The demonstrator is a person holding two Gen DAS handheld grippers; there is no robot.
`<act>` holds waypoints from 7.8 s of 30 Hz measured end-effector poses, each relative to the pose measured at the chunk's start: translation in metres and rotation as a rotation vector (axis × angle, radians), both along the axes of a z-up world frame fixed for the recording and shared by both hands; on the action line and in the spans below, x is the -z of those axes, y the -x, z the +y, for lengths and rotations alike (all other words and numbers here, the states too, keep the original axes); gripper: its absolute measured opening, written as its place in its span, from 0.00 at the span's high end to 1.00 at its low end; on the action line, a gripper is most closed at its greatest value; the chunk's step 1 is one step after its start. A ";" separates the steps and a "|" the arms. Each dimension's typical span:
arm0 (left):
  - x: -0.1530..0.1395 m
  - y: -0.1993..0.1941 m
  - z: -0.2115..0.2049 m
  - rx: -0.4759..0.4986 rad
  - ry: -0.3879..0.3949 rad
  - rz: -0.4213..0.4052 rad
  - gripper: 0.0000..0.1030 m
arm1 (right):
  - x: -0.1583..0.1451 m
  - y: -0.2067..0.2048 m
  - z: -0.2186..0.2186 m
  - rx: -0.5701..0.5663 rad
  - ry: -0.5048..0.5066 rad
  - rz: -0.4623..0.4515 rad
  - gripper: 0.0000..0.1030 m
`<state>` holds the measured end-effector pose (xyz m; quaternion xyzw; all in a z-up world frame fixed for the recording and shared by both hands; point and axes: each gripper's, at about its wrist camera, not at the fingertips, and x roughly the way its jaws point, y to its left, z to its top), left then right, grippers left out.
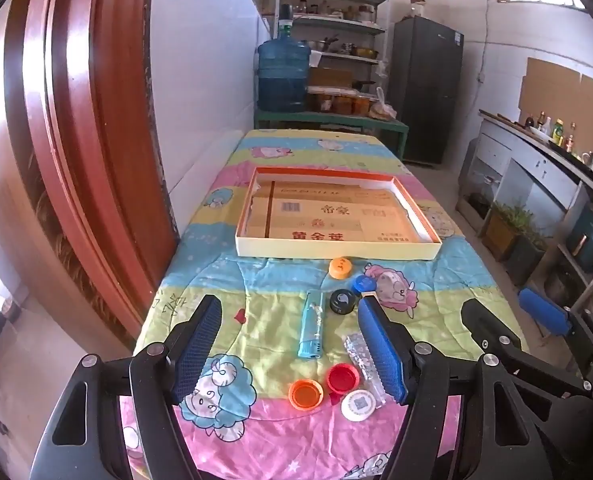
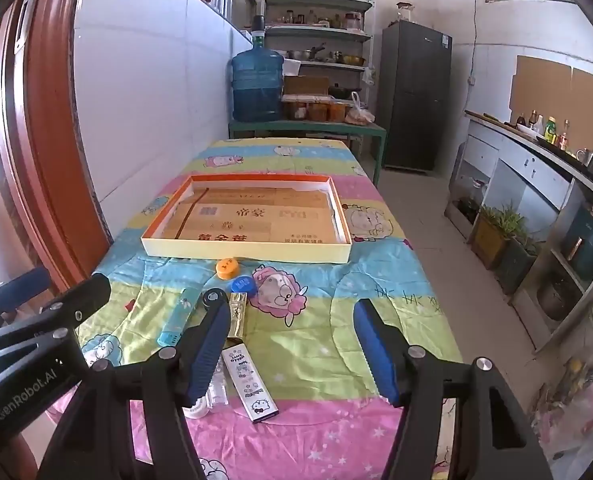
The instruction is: Organize rigid objects
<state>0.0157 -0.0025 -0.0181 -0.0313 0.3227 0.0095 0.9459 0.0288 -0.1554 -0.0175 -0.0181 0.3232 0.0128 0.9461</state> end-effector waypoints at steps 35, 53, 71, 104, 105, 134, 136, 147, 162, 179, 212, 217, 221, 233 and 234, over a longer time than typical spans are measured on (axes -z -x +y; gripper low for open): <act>0.007 0.000 0.007 -0.003 0.009 0.015 0.30 | 0.000 -0.003 0.000 0.027 0.009 0.006 0.38; 0.014 -0.005 0.005 0.004 0.012 0.028 0.30 | 0.004 -0.006 0.000 0.025 0.000 0.024 0.38; 0.019 -0.006 0.009 -0.001 0.020 0.042 0.30 | 0.005 -0.007 0.002 0.018 -0.002 0.031 0.38; 0.033 -0.006 0.027 0.041 0.027 0.054 0.30 | 0.037 -0.009 -0.027 -0.010 -0.088 0.153 0.43; 0.037 -0.005 0.027 0.053 0.028 0.061 0.30 | 0.041 -0.008 -0.027 -0.021 -0.081 0.162 0.43; 0.116 -0.020 0.005 0.236 -0.004 0.212 0.56 | 0.092 -0.014 0.000 -0.278 0.000 0.298 0.57; 0.116 -0.022 0.006 0.234 0.000 0.210 0.64 | 0.092 -0.017 0.003 -0.294 0.003 0.295 0.61; 0.115 -0.023 0.008 0.237 0.002 0.196 0.70 | 0.094 -0.028 0.015 -0.340 -0.011 0.275 0.76; 0.097 -0.017 0.013 0.239 0.063 0.172 0.70 | 0.080 -0.023 -0.013 -0.303 -0.145 0.262 0.76; 0.046 -0.042 0.011 0.203 0.022 0.072 0.70 | 0.043 -0.044 -0.034 -0.266 -0.179 0.164 0.76; -0.022 -0.191 0.029 0.073 0.006 -0.054 0.70 | -0.030 -0.156 -0.042 -0.240 -0.143 0.002 0.76; -0.012 -0.217 0.025 0.056 -0.002 -0.037 0.70 | -0.029 -0.174 -0.039 -0.247 -0.138 0.008 0.76; -0.002 -0.233 0.025 0.037 -0.008 -0.025 0.70 | -0.026 -0.189 -0.035 -0.254 -0.140 0.020 0.76; 0.029 -0.268 0.022 0.012 0.003 0.055 0.70 | 0.005 -0.227 -0.034 -0.252 -0.197 0.100 0.76; 0.032 -0.271 0.022 0.016 0.010 0.065 0.70 | 0.009 -0.230 -0.035 -0.251 -0.202 0.110 0.76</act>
